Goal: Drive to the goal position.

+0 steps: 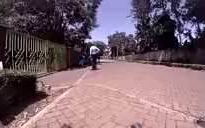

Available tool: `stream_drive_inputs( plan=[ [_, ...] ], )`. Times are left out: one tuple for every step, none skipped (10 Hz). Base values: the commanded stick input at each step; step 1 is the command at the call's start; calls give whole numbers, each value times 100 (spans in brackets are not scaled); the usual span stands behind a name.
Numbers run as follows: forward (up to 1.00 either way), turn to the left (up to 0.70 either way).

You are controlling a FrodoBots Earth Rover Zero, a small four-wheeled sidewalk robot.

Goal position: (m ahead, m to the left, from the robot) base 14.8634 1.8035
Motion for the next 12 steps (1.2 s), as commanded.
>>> stream_drive_inputs(
  plan=[
    [70, 0],
    [70, -10],
    [70, -24],
    [70, -35],
    [70, -35],
    [70, -11],
    [70, -4],
    [70, -6],
    [70, -21],
    [70, -35],
    [70, -35],
    [70, -35]
  ],
)
